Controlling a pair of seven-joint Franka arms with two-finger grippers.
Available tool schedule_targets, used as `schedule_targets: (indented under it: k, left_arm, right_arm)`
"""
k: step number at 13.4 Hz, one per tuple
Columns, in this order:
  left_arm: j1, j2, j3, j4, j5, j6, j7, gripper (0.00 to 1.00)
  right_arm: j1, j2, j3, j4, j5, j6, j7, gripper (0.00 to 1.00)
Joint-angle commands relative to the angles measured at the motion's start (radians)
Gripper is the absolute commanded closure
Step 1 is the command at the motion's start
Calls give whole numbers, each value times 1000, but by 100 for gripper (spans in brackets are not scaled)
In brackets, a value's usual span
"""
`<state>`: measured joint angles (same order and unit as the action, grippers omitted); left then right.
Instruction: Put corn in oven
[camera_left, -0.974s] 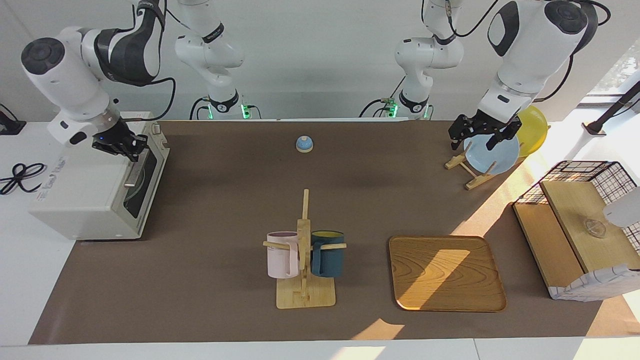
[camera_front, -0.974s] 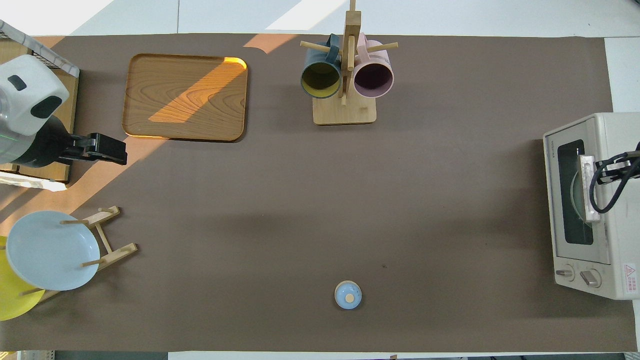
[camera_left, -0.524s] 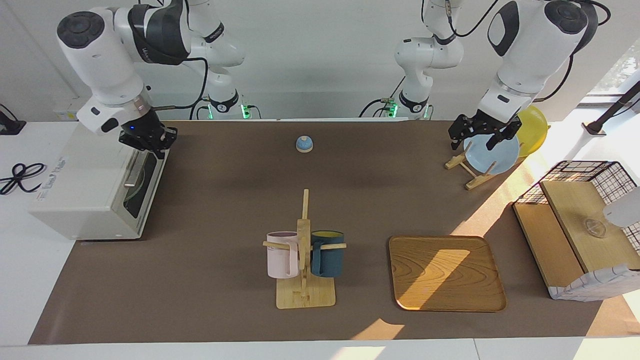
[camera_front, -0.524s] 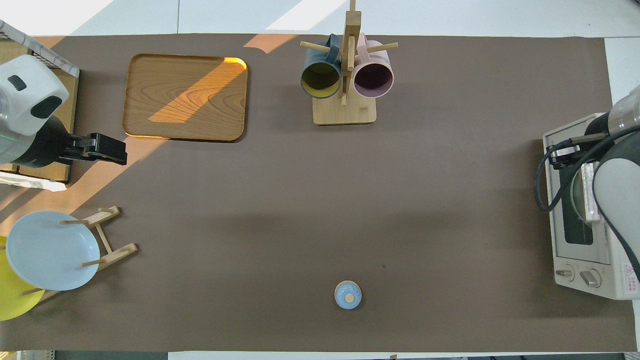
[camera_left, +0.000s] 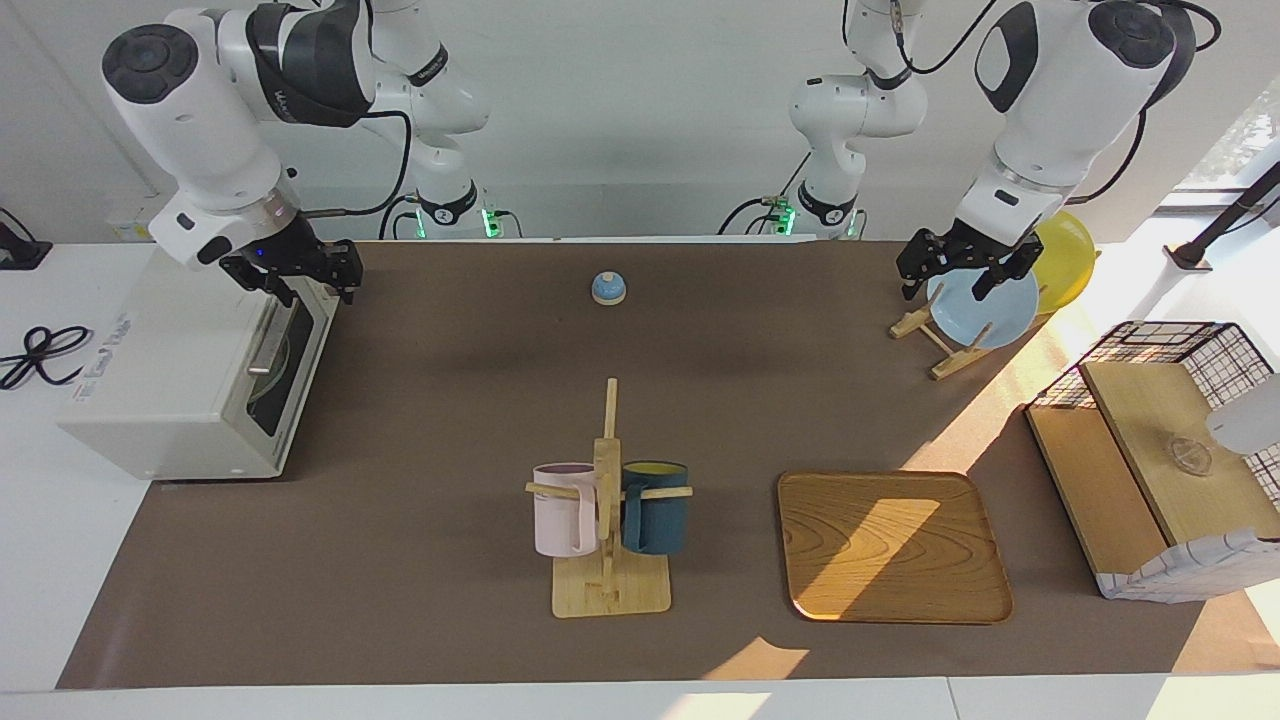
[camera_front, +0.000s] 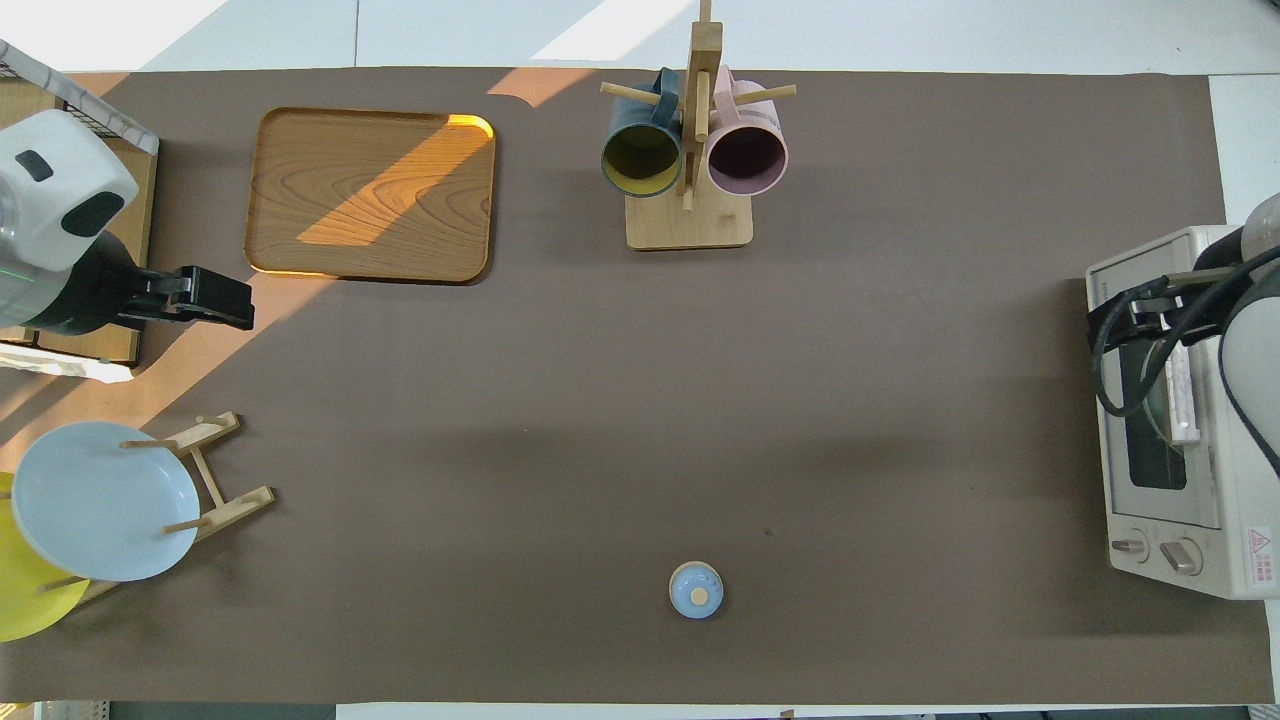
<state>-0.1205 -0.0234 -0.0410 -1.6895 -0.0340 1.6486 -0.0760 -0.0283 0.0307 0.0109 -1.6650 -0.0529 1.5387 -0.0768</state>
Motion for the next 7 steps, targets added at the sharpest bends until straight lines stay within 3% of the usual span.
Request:
schedule_targets:
  k: [1,7]
  left_arm:
    - [10,-20,-7,-12,14,-6,4,0]
    - [10,-20,-7,-12,14,-6,4,0]
  right_arm:
    - [-12,70,4,103,48,-60,-1,0]
    - [27,35,-3,54,41,-71,20,0]
